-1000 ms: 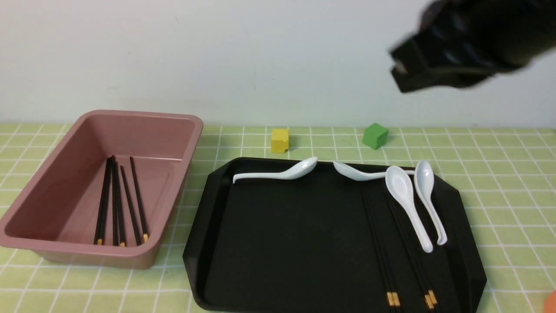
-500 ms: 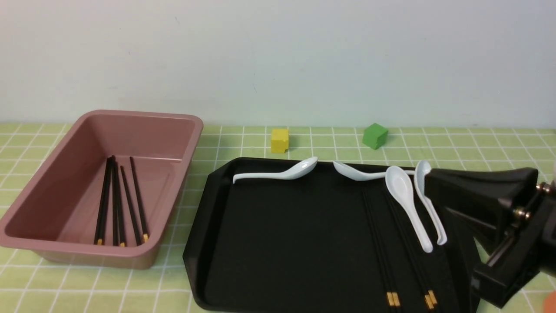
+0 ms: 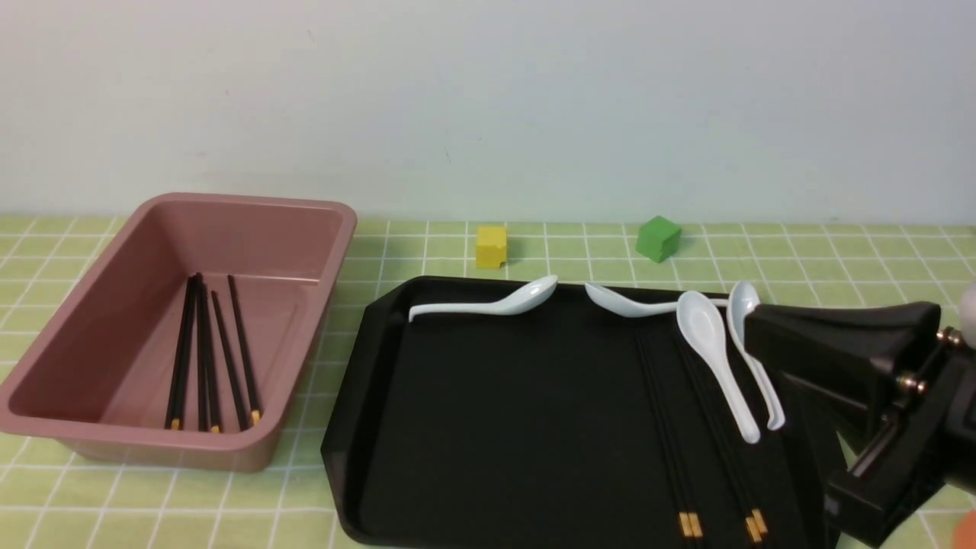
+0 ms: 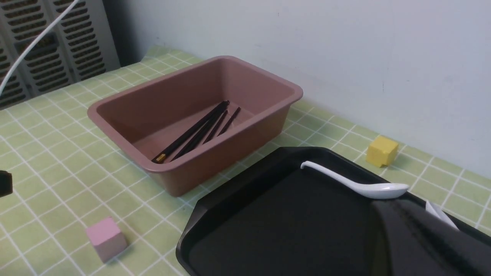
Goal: On green tablecloth take chopsticks from black tray and put them in box.
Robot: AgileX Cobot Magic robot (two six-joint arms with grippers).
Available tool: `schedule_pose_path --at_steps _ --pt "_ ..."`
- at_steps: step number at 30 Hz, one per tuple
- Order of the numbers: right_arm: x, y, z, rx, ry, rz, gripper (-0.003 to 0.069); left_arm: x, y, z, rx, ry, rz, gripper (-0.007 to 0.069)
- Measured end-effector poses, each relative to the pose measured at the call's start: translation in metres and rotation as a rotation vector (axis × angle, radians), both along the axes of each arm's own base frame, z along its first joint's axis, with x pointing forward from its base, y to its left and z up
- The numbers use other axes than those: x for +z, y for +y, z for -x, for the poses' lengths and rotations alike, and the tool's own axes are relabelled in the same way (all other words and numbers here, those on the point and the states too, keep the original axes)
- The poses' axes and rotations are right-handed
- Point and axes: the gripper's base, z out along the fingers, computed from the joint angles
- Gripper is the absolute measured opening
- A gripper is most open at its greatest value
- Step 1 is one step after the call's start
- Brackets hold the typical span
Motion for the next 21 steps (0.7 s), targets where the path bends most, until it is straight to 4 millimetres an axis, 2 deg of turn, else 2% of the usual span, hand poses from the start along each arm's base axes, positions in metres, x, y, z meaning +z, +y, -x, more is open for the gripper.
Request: schedule_pose_path --at_steps 5,8,9,10,13,15,17,21 --pt "-0.002 -0.003 0.003 0.000 -0.003 0.024 0.0013 0.000 0.000 0.000 0.000 0.000 0.000 0.0184" --pt "-0.011 -0.018 0.009 -0.039 -0.015 0.062 0.0018 0.000 0.000 0.000 0.000 0.000 0.000 0.0186" --pt "-0.017 -0.029 0.013 -0.083 -0.022 0.060 0.0020 0.000 0.000 0.000 0.000 0.000 0.000 0.0186" --pt "-0.018 -0.030 0.012 -0.091 -0.020 0.061 0.0020 0.000 0.000 0.000 0.000 0.000 0.000 0.0186" --pt "-0.047 -0.064 0.030 -0.252 -0.026 0.059 0.0022 0.000 0.000 0.000 0.000 0.000 0.000 0.0186" --pt "-0.055 -0.070 0.035 -0.286 -0.029 0.057 0.0024 0.000 0.000 0.000 0.000 0.000 0.000 0.0187" --pt "-0.080 -0.086 0.052 -0.386 -0.057 0.038 0.0027 0.000 0.000 0.000 0.000 0.000 0.000 0.0187" --pt "-0.112 -0.098 0.065 -0.492 -0.082 0.022 0.0034 0.000 0.000 0.000 0.000 0.000 0.000 0.0187"
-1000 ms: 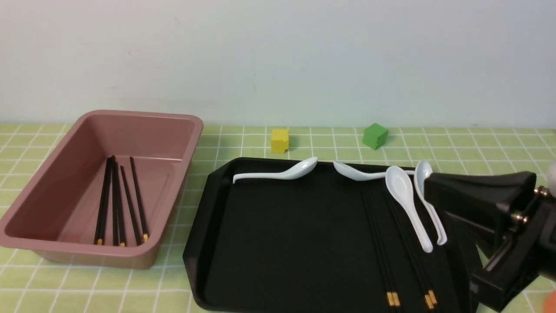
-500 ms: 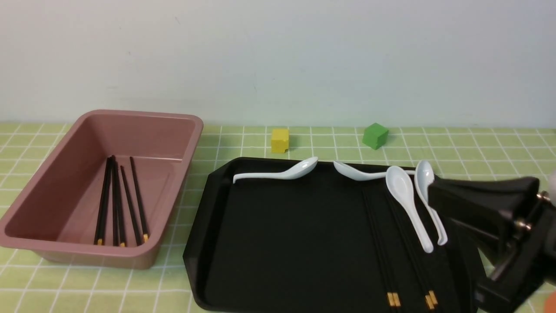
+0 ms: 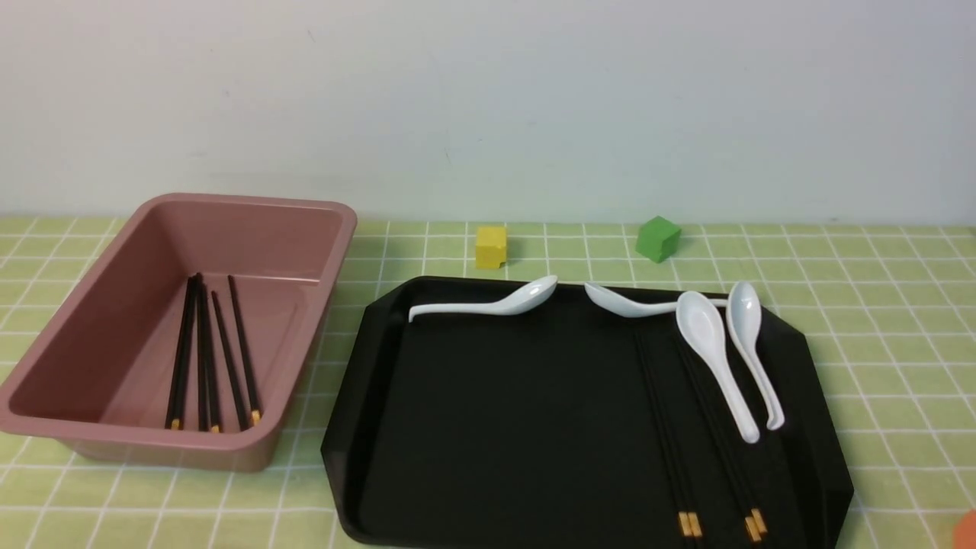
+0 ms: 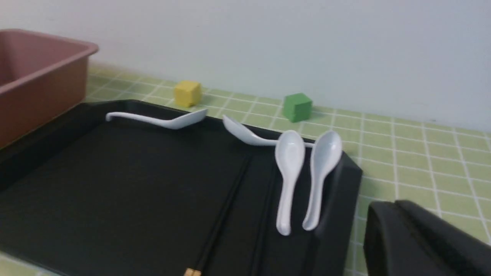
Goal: On green tablecloth take chopsticks from black tray and put them in box.
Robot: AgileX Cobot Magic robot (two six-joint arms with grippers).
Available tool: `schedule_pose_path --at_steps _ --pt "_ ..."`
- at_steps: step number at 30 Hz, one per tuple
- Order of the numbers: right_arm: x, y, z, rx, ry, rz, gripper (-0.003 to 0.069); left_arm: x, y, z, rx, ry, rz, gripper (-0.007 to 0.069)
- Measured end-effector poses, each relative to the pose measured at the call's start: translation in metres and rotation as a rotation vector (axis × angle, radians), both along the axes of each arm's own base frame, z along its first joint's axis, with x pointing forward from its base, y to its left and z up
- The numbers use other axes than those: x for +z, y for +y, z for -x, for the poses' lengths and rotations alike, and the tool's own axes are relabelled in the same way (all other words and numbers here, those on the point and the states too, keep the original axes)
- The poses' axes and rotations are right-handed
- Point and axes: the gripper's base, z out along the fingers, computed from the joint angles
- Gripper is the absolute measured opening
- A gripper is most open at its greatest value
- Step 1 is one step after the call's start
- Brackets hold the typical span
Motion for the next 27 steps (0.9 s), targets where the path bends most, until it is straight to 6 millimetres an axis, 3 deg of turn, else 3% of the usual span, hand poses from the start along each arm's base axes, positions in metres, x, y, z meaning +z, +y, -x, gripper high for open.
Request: schedule_pose_path --at_steps 4,11,27 --pt "-0.028 -0.004 0.006 -0.045 0.004 0.001 0.0036 0.000 0.000 0.000 0.000 0.000 0.000 0.0187" --pt "-0.044 -0.006 0.010 -0.063 0.131 0.023 0.0043 0.000 0.000 0.000 0.000 0.000 0.000 0.0192" --pt "-0.044 -0.011 0.010 -0.160 0.154 -0.004 0.0057 0.000 0.000 0.000 0.000 0.000 0.000 0.0202"
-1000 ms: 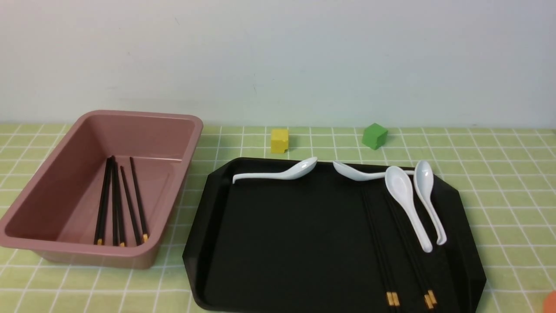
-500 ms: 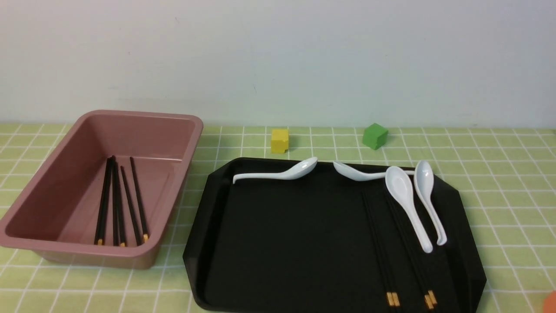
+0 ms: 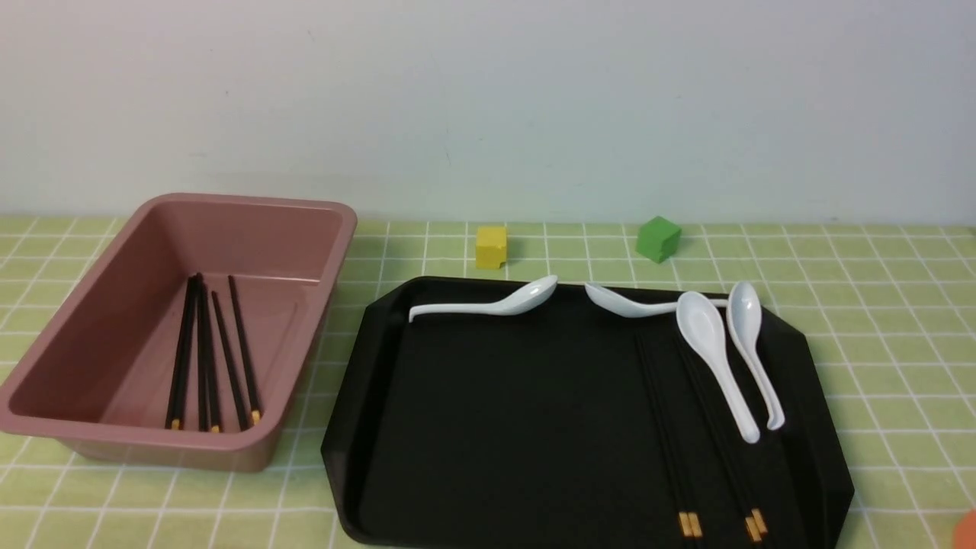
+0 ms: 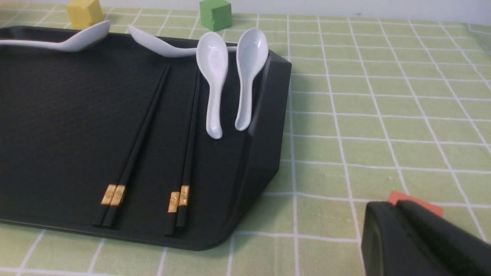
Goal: On green tablecloth take chopsticks from black tray and put them in box.
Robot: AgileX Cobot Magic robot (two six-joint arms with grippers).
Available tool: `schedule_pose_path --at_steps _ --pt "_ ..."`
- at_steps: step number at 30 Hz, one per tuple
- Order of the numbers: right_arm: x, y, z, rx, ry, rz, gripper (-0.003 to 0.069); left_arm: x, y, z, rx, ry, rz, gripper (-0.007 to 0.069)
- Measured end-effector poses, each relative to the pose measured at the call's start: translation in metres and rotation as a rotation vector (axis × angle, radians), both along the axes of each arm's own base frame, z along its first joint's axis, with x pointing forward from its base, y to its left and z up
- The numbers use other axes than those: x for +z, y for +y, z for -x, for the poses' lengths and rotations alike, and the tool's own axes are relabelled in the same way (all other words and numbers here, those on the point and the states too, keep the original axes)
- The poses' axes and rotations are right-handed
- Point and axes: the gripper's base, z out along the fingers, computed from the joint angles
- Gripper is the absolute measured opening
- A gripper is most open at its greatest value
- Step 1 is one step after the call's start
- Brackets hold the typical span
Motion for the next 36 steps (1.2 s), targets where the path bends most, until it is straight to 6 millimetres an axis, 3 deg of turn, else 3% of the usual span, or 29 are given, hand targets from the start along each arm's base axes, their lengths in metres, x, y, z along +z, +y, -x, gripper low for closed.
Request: schedule_pose_path --at_steps 36 --pt "-0.0001 0.0001 0.0000 0.000 0.001 -0.002 0.0093 0.0000 0.0000 0.0000 0.000 0.000 0.000 0.0236"
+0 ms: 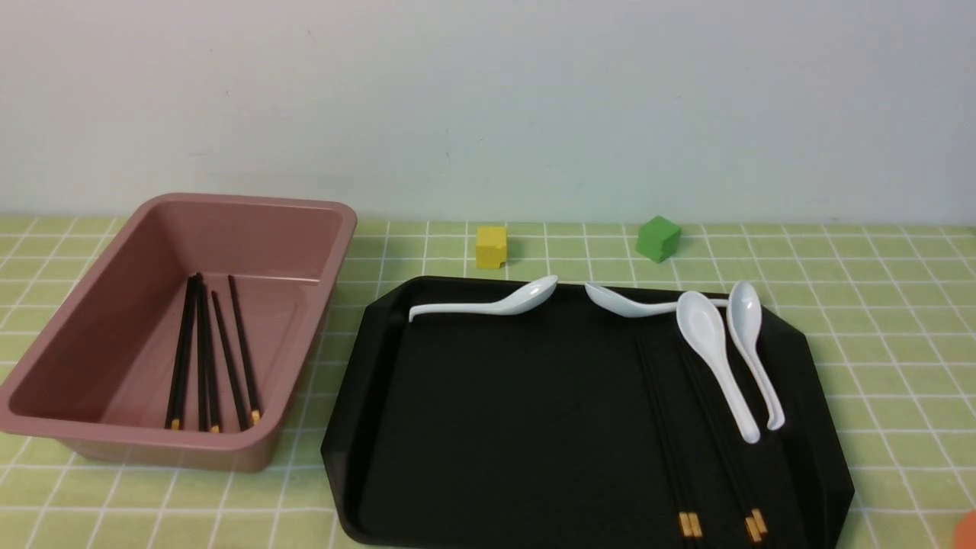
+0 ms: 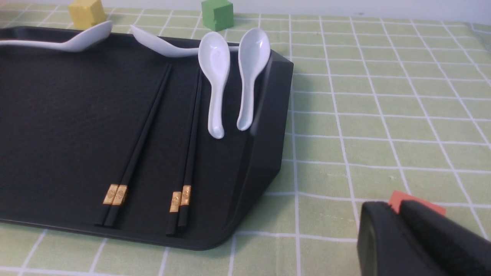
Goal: On green tablecloth take chopsticks from black tray and put them in box.
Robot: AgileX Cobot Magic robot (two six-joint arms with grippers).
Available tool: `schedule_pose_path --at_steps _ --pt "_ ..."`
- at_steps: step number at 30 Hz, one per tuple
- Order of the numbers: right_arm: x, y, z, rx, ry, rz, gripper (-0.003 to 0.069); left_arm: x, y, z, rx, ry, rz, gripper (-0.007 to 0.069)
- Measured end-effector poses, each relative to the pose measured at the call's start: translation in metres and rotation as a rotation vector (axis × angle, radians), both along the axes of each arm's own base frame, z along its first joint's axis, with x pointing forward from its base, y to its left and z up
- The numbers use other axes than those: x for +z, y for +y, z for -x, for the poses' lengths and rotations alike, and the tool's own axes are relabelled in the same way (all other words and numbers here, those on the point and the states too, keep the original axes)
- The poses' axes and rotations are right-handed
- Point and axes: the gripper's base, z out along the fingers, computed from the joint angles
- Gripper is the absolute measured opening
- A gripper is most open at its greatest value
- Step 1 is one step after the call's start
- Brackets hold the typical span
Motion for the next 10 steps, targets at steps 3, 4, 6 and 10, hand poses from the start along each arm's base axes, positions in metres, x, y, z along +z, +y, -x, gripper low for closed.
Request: schedule_pose_path --at_steps 3,4,6,10 --pt "0.0000 0.0000 0.0000 0.000 0.000 0.000 0.0096 0.0000 0.0000 0.0000 0.000 0.000 0.000 0.0237" --pt "0.0000 0.0000 0.0000 0.000 0.000 0.000 0.0097 0.0000 0.0000 0.0000 0.000 0.000 0.000 0.0237" --pt "0.0000 0.0000 0.0000 0.000 0.000 0.000 0.0099 0.0000 0.0000 0.0000 0.000 0.000 0.000 0.0238" --pt "0.0000 0.0000 0.0000 0.000 0.000 0.000 0.0104 0.0000 0.0000 0.0000 0.000 0.000 0.000 0.0238"
